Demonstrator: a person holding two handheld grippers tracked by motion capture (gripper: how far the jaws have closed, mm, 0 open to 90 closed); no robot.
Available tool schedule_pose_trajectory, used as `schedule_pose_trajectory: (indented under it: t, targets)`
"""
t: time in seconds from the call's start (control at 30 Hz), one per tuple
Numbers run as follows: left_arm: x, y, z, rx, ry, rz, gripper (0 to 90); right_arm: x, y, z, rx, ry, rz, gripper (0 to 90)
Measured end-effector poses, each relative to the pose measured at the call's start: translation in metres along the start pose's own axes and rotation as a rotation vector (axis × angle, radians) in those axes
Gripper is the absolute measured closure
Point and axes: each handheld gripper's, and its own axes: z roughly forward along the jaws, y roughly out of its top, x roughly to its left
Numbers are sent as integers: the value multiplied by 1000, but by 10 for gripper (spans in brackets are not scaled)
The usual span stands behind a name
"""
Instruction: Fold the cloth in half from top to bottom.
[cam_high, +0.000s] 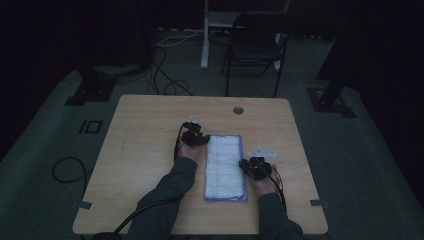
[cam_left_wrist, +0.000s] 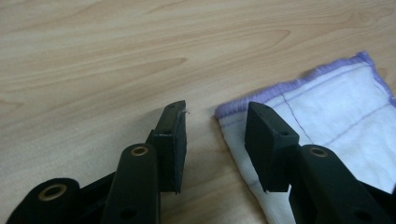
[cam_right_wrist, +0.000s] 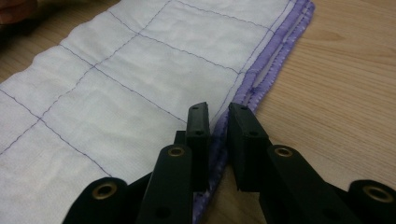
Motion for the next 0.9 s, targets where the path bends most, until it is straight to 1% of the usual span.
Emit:
schedule_pose_trajectory:
  t: [0.07, 0.1, 0.13, 0.17, 0.2, 0.27, 0.3, 0.33, 0.37, 0.4, 0.43, 0.53, 0.57, 0.6, 0.63, 0.67, 0.7, 0.77, 0.83, 0.87, 0.9]
  targets:
    - [0, 2, 1, 1, 0, -2, 592, 0, 0, 0, -1, 1, 0, 795]
    - [1, 2, 2, 3, -8, -15, 592, 0, 0, 0, -1, 2, 1, 795]
    - [1, 2, 2, 3, -8, -15, 591, 0, 0, 0, -1, 2, 1, 795]
    - [2, 3, 2, 0, -25, -29, 591, 0, 0, 0, -1, 2, 1, 795]
    - [3, 2, 2, -4, -40, -34, 590, 0, 0, 0, -1, 2, 1, 795]
    - [3, 2, 3, -6, -44, -35, 590, 0, 0, 0, -2, 3, 2, 795]
    - [3, 2, 2, -12, -57, -33, 589, 0, 0, 0, -2, 3, 3, 795]
    - [3, 2, 2, -12, -57, -33, 589, 0, 0, 0, -2, 3, 3, 795]
    - [2, 2, 2, -21, -70, -29, 589, -1, 0, 0, -2, 4, 3, 795]
    - [2, 2, 2, -21, -70, -29, 586, -1, 0, 0, -2, 4, 3, 795]
    - [1, 4, 1, -33, -83, -28, 584, -1, 0, 0, -2, 4, 3, 795]
    - [0, 5, 1, -41, -89, -29, 583, -1, 0, 0, -3, 4, 3, 795]
    - [-2, 7, 0, -45, -94, -22, 582, -1, 0, 0, -3, 4, 3, 795]
    - [-2, 7, 0, -45, -94, -22, 580, -1, 0, 0, -3, 4, 3, 795]
    - [-4, 7, 2, -37, -87, -9, 580, -1, 0, 0, -3, 4, 3, 795]
    - [-6, 8, 3, -31, -80, -6, 581, -1, 0, 0, -3, 4, 3, 795]
    - [-8, 8, 6, -22, -59, 4, 581, -1, 0, 0, -2, 4, 2, 795]
    - [-10, 7, 7, -30, -28, 10, 587, -1, 0, 0, -2, 6, 3, 795]
    - [-10, 7, 7, -30, -28, 10, 590, -1, 0, 0, -3, 6, 4, 795]
    - [-11, 4, 10, -19, -6, 41, 595, -1, -1, 0, -2, 8, 4, 795]
    - [-11, 4, 10, -21, -4, 46, 596, -1, -1, 0, -3, 8, 4, 795]
